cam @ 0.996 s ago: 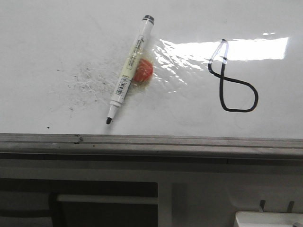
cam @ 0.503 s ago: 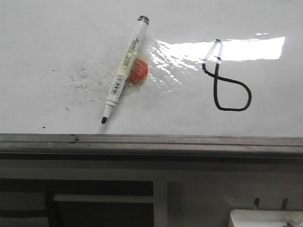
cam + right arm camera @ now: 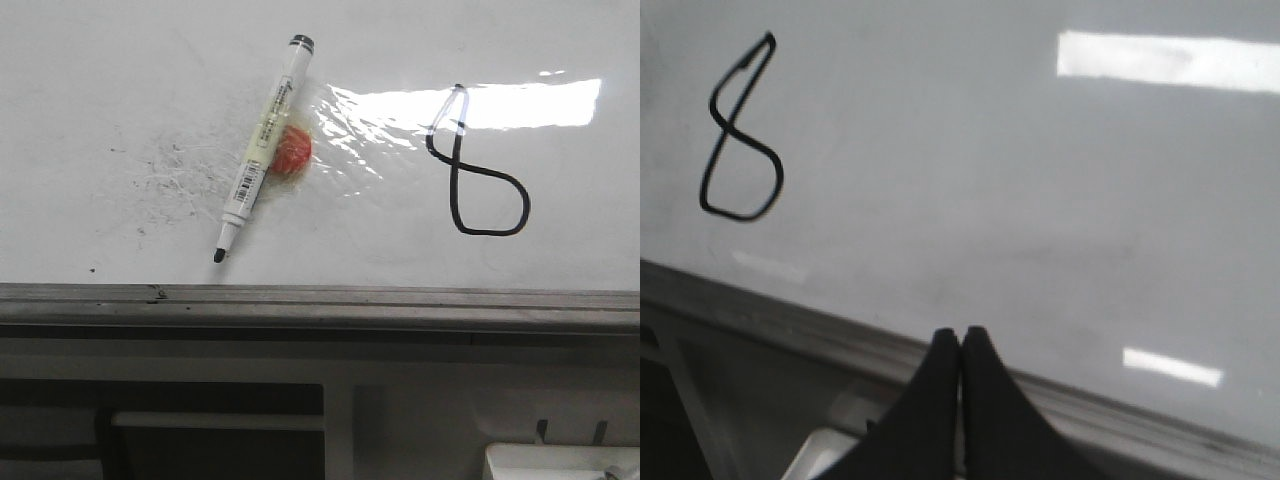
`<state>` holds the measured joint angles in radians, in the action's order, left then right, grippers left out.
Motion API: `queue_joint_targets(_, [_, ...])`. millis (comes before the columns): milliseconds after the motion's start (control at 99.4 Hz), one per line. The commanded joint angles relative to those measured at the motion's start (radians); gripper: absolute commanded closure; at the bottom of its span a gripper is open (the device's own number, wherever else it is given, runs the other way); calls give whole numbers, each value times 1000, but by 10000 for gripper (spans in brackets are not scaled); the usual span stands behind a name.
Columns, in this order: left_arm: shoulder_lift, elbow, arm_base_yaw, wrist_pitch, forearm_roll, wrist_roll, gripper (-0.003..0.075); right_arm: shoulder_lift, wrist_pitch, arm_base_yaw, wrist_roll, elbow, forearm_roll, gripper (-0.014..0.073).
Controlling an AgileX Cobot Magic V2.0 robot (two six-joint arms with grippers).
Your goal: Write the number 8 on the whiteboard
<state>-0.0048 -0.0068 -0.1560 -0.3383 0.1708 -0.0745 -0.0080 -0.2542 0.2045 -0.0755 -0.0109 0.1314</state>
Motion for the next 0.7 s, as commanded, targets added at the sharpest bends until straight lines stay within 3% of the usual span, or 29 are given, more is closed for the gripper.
queue_joint_targets(0, [-26,40,3,36,14,7,741,-21,-12,-6,-2,-12,10,657])
queue_joint_targets(694, [-26,40,3,36,14,7,741,-23,-53,-6,-2,-12,10,657])
